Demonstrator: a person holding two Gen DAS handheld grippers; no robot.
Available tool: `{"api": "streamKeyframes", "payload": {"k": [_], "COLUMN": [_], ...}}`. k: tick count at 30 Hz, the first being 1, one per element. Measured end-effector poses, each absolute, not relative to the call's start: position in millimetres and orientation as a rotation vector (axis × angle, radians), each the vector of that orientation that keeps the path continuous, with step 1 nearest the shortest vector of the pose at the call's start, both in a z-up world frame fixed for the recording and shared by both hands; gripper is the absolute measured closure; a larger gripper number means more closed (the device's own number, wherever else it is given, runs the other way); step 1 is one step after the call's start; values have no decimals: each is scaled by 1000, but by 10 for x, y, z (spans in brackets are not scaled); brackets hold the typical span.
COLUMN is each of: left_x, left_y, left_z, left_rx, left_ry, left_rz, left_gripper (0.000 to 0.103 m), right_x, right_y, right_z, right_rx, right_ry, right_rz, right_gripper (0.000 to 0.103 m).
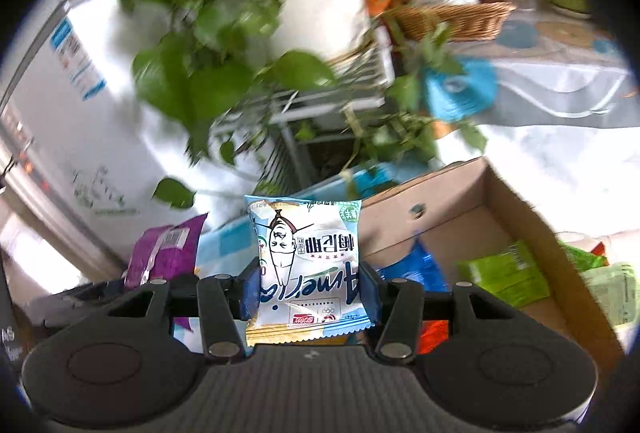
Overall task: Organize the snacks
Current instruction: 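Carry purple bag into box with left tool while right tool drops white Ameria bag there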
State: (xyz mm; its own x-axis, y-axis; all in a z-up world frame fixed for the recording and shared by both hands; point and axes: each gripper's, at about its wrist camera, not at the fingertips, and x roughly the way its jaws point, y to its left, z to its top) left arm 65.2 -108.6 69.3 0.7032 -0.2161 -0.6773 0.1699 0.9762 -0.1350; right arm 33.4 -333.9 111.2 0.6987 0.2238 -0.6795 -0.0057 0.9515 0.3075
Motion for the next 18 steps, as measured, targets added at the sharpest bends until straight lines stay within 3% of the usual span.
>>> {"api": "streamKeyframes", "payload": {"k": [18], "left_x": [585], "left_y": [-2013], "left_z": [703], "left_rx": [-104], "left_ry": [715], "left_rz": [-499], "left_gripper": [36], "right_x": [236], "right_y": [-4003], "right_z": [1152], "right_rx": [416], "right_ry": [743], "right_rz": [-121], "right_gripper": [47]}}
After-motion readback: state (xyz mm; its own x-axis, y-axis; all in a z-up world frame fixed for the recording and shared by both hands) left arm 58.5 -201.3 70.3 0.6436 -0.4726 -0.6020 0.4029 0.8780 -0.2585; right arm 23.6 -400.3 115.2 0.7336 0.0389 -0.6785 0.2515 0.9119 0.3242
